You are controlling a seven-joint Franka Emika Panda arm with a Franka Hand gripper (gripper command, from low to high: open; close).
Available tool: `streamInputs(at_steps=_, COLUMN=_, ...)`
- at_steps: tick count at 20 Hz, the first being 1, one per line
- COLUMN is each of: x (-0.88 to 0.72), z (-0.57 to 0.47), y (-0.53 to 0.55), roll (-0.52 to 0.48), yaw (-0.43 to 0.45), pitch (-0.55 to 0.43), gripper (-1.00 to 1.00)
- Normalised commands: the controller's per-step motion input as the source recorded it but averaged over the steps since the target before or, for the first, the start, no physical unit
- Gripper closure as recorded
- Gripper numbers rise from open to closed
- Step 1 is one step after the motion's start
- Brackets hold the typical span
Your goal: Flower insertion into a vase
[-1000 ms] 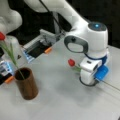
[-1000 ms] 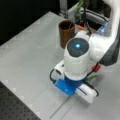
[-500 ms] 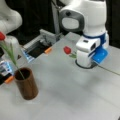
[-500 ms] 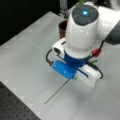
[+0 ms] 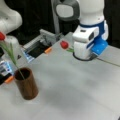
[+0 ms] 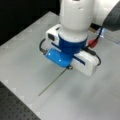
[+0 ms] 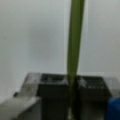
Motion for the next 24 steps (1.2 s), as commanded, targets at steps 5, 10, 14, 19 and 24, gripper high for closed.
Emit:
streamInputs(at_steps=5, x=-0.07, z=0.29, y=-0.19, roll=0.087, yaw=-0.014, pitch=0.198, gripper=1.00)
streamInputs(at_steps=10, x=-0.20, z=0.24, y=-0.19, roll=0.105, yaw=-0.001, pitch=0.165, gripper=1.00)
streamInputs(at_steps=14, x=-0.26, z=0.19, y=-0.19, roll=0.134, yaw=-0.001, pitch=0.122, gripper=1.00)
streamInputs(at_steps=19, x=-0.24, z=0.04, y=-0.13, roll=0.169, yaw=0.007, pitch=0.049, gripper=1.00)
streamInputs(at_steps=24, x=-0.46, z=-0.02, y=-0.15, roll=0.199, yaw=0.055, pitch=-0.011, gripper=1.00)
